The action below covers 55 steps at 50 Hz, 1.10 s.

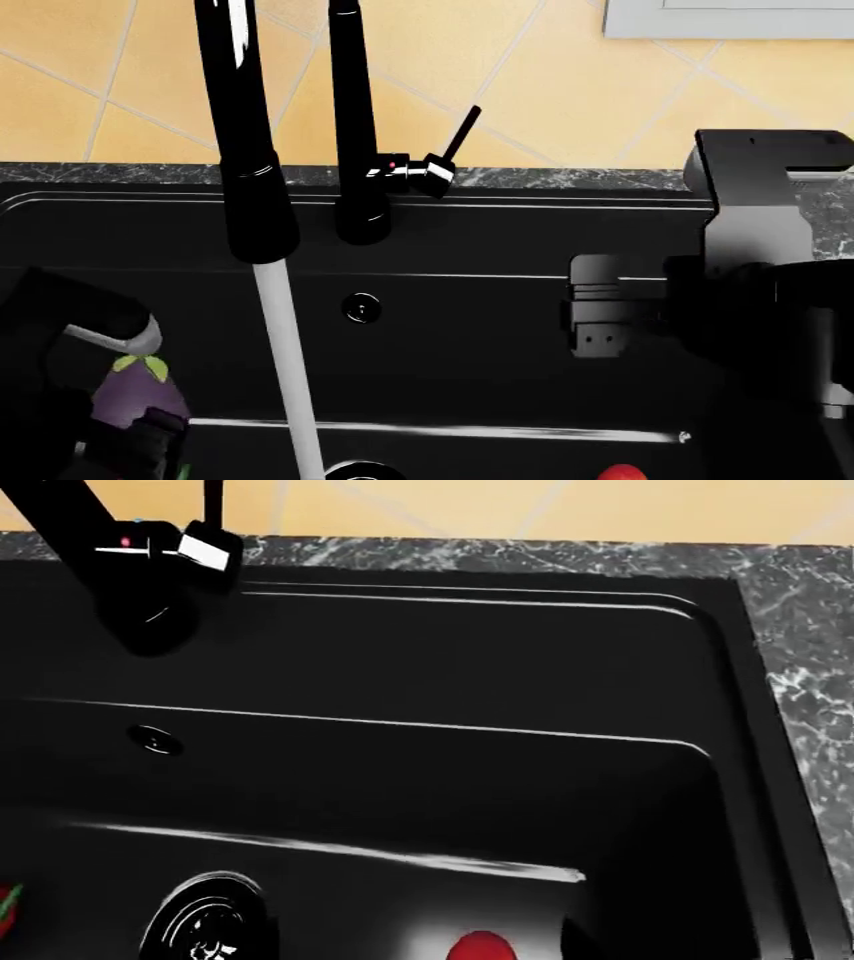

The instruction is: Pick the eggplants and mangos from the sink and place them in one bowl. Place the bell pepper in the other bowl. Then turn off the sink faucet.

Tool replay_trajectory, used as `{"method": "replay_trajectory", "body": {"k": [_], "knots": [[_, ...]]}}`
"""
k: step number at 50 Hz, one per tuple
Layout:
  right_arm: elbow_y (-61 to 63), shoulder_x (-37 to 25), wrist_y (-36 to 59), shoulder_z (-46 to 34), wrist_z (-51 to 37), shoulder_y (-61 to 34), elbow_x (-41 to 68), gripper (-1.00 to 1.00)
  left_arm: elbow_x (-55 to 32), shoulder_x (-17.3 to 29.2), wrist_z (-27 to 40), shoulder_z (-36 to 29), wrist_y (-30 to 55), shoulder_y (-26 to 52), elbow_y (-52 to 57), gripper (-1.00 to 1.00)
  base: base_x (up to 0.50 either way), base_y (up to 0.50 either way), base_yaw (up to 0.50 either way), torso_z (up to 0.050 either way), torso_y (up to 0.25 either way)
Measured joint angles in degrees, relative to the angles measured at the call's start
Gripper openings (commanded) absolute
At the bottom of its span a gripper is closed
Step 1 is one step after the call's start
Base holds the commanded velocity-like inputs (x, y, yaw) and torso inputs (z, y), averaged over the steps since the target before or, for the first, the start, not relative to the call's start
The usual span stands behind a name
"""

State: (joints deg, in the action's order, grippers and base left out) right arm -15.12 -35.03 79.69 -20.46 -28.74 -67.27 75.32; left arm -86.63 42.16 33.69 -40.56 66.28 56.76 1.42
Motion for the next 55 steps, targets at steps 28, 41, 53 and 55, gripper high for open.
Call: {"method": "replay_trajectory", "body": {"k": [28, 41, 53, 55], "knots": [[-39.72, 15.56, -20.48, -31.32, 38.36, -9.68, -26.42, 1.0, -6.7, 6.14, 9.13, 9.36, -5.58, 1.33, 12.82, -1.0, 0.0, 0.0, 0.0, 0.0, 0.0], [-54.43, 20.8, -27.08, -30.87, 44.76, -10.48, -32.38, 1.0, -7.2, 7.02, 10.27, 10.66, -6.82, 1.6, 13.51, -1.0, 0.0, 0.0, 0.0, 0.0, 0.0], [-58.28, 21.57, -28.47, -24.56, 45.64, -8.68, -36.82, 1.0, -7.56, 7.3, 11.5, 11.04, -7.18, 2.27, 13.08, -1.0, 0.0, 0.0, 0.0, 0.0, 0.0], [-58.56, 21.52, -28.43, -23.57, 45.46, -8.39, -37.49, 1.0, -7.69, 7.31, 11.69, 11.09, -7.24, 2.31, 12.91, -1.0, 0.0, 0.0, 0.0, 0.0, 0.0]]}}
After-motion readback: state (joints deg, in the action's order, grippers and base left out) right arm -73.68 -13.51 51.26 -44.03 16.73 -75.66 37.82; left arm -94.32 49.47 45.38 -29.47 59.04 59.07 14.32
